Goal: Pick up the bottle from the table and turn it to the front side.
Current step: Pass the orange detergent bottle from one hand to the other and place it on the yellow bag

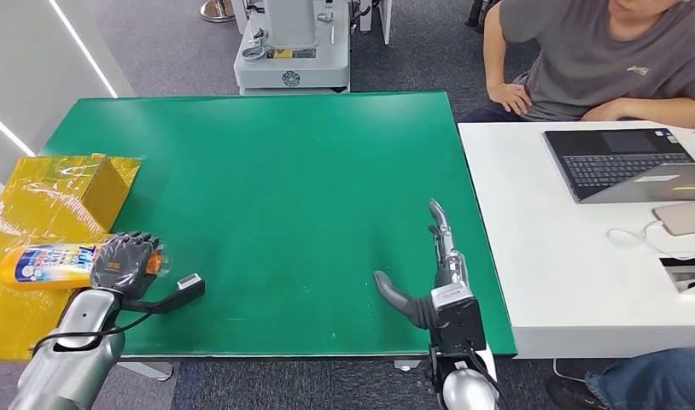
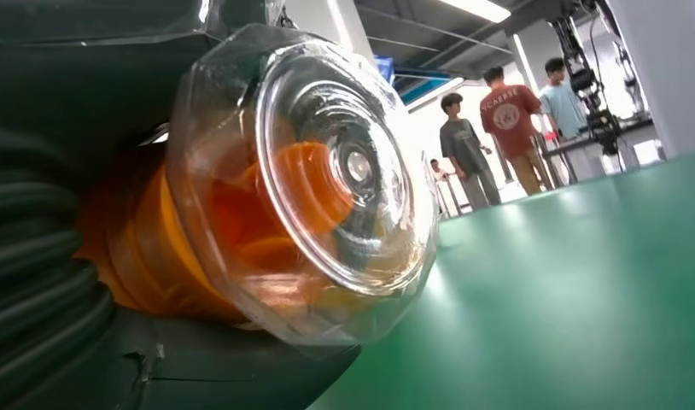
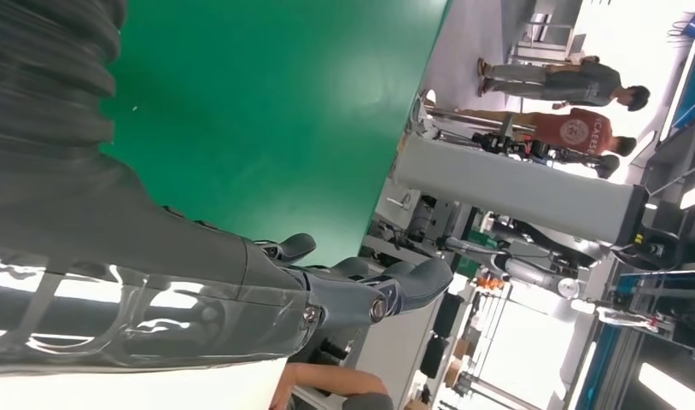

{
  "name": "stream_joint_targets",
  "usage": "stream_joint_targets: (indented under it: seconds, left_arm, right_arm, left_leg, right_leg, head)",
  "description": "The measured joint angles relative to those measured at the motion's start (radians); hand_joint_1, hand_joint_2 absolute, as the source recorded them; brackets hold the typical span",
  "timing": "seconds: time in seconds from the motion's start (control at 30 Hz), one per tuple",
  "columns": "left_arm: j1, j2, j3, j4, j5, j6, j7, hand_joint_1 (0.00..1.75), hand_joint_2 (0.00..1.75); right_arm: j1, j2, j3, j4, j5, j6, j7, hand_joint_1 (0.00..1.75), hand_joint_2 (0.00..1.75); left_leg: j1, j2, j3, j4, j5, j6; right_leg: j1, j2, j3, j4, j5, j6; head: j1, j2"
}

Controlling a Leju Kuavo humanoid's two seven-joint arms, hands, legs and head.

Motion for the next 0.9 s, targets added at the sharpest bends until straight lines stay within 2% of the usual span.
stream_joint_targets:
  seconds: [0.23, 0.4, 0.9]
  left_arm:
    - [-0.061, 0.001, -0.007, 0.116, -0.024, 0.007, -0.042, 1.75, 1.75]
    - [-0.094, 0.0, -0.014, 0.178, -0.054, 0.057, -0.049, 1.75, 1.75]
    - [-0.174, -0.038, -0.032, 0.251, -0.078, 0.07, -0.064, 1.75, 1.75]
  right_arm:
    - [-0.018, 0.0, 0.0, 0.016, 0.001, 0.006, 0.0, 0.0, 1.75]
    - [-0.028, 0.0, 0.002, 0.029, -0.002, 0.005, 0.001, 0.0, 1.75]
    - [-0.046, 0.002, 0.003, 0.052, -0.012, -0.008, 0.0, 0.0, 1.75]
  left_leg:
    - [0.0, 0.0, 0.0, 0.0, 0.0, 0.0]
    - [0.0, 0.0, 0.0, 0.0, 0.001, 0.0]
    - [0.0, 0.0, 0.0, 0.0, 0.001, 0.0]
  right_leg:
    - [0.0, 0.0, 0.0, 0.0, 0.0, 0.0]
    - [0.0, 0.0, 0.0, 0.0, 0.0, 0.0]
    - [0.0, 0.0, 0.0, 0.0, 0.0, 0.0]
  head:
    - [0.0, 0.0]
    - [0.0, 0.0]
    - [0.0, 0.0]
